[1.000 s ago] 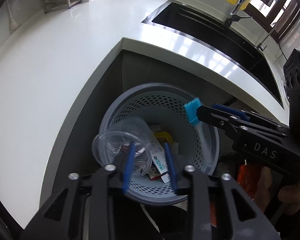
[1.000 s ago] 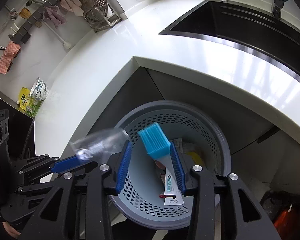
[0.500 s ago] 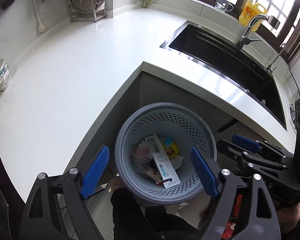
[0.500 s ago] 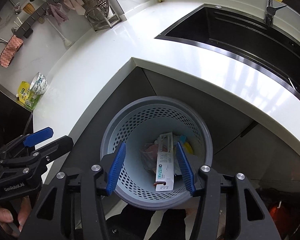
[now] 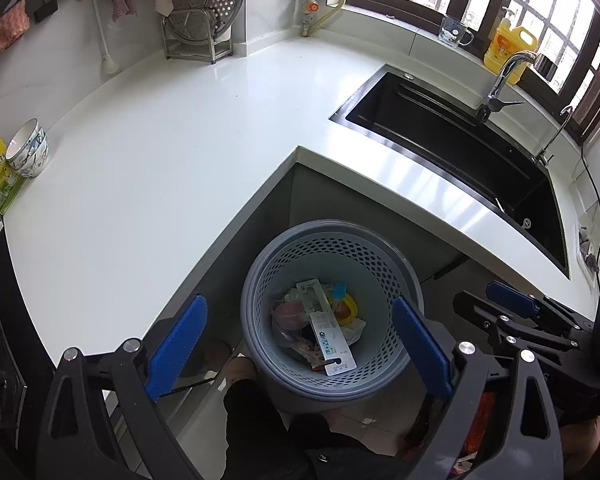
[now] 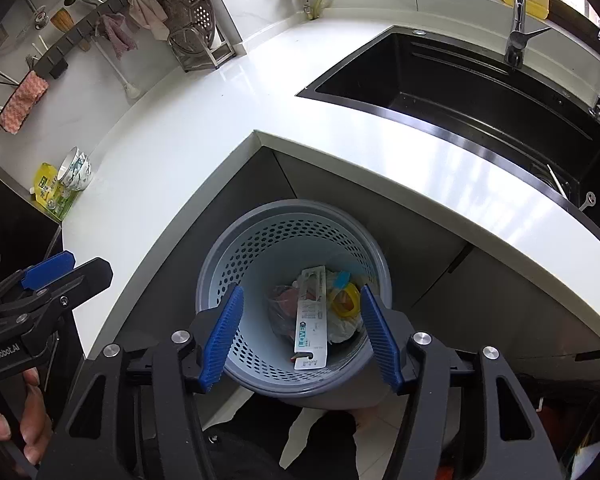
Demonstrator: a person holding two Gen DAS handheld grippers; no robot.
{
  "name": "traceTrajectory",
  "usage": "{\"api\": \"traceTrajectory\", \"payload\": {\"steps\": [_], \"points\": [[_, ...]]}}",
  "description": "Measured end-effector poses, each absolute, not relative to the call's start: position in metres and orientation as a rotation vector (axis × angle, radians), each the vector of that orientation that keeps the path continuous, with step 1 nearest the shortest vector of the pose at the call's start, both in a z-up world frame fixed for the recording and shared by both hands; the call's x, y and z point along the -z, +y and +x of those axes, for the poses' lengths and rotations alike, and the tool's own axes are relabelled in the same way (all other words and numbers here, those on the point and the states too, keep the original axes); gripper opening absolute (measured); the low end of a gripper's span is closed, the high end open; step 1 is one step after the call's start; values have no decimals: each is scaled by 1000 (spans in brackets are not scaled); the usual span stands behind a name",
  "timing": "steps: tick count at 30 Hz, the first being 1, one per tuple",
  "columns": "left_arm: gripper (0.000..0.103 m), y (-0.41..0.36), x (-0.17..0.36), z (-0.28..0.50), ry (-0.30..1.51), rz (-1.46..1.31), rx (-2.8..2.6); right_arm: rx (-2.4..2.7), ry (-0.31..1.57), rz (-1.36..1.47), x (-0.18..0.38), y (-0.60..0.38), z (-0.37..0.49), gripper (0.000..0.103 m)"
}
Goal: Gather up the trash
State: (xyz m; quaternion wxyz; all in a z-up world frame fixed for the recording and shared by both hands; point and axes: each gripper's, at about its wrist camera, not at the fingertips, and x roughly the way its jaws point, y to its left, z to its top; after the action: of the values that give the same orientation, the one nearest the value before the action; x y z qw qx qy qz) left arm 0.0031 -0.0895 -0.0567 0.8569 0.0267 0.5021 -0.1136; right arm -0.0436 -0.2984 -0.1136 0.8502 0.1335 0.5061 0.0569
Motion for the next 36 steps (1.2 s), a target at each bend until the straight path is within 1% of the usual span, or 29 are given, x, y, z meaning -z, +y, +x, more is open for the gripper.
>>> {"api": "traceTrajectory", "payload": {"steps": [26, 36], "points": [[93, -104, 45, 3, 1035, 90, 233, -133, 1055, 270, 107, -302, -41, 60], [96, -101, 44, 4, 1038, 94, 227, -138, 1057, 274, 108, -302, -39, 60]]}}
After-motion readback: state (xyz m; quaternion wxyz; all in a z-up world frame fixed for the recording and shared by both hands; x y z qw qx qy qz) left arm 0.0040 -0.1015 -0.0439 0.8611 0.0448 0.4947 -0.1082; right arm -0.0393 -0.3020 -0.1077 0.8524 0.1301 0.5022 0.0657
